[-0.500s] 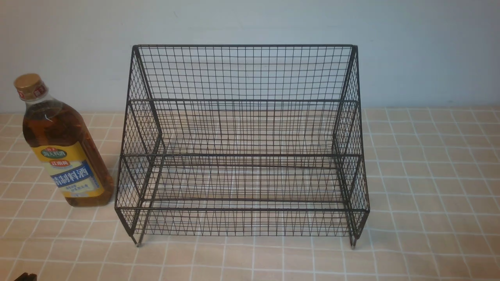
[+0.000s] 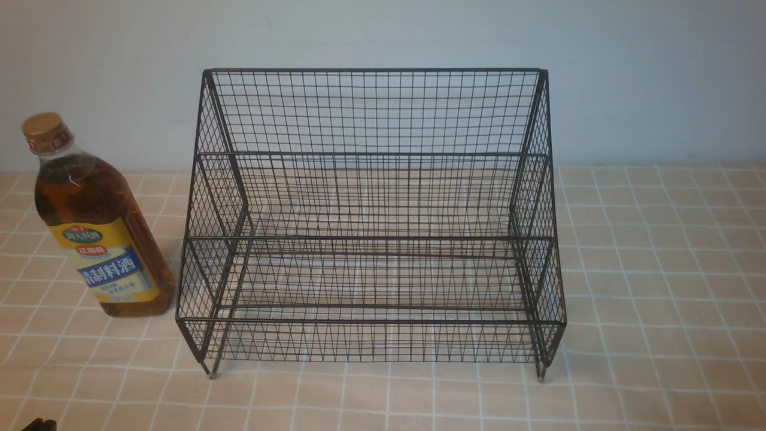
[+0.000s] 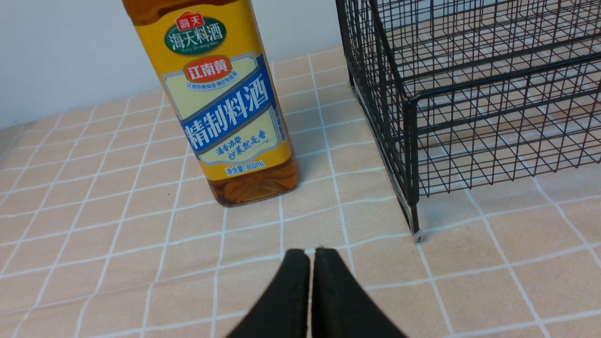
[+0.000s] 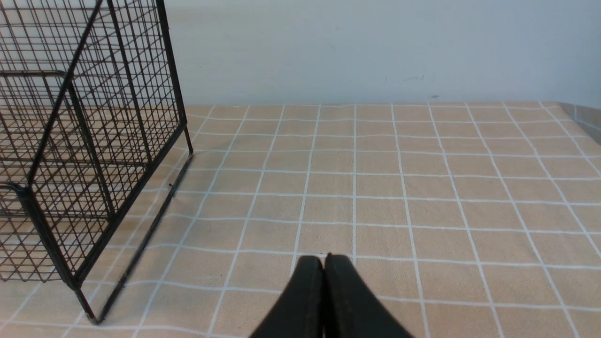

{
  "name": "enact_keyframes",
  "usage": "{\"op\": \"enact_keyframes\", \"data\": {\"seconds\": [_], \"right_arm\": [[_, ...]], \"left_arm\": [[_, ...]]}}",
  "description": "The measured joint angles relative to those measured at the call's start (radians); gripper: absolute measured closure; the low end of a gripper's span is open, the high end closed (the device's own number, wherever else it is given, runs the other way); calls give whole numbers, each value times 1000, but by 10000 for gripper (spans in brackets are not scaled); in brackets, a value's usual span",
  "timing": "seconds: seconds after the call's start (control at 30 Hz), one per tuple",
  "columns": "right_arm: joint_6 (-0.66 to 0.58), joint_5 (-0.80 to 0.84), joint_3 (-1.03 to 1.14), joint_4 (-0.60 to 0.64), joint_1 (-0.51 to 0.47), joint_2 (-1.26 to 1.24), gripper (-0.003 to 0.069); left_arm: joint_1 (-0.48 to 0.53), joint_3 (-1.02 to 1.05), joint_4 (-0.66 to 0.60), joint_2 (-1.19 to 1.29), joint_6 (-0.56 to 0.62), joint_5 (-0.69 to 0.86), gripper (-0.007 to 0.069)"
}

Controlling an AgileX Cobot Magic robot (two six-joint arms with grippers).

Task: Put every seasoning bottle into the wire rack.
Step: Use the left arm to grab the condiment bottle closest to it

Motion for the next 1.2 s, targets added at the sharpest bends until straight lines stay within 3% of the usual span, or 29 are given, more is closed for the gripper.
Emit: {"op": "enact_keyframes", "data": {"seconds": [0.5,0.67,0.87,0.93,0.97,1.2], "right_arm": [[0,0,0,0,0,0,673],[0,0,0,0,0,0,673],[0,0,0,0,0,0,673],[0,0,0,0,0,0,673],[0,0,0,0,0,0,673],[0,0,0,0,0,0,673]], "left_arm": [[-1,0,-33,0,-2,-60,631],[-1,0,-138,0,-19,-217,631],[-1,0,-264,0,-41,-616,631],[-1,0,-277,3,-46,-682,631],[-1,0,-285,38,-49,-794,631],[-1,-90,-289,291,-51,-816,617]]}}
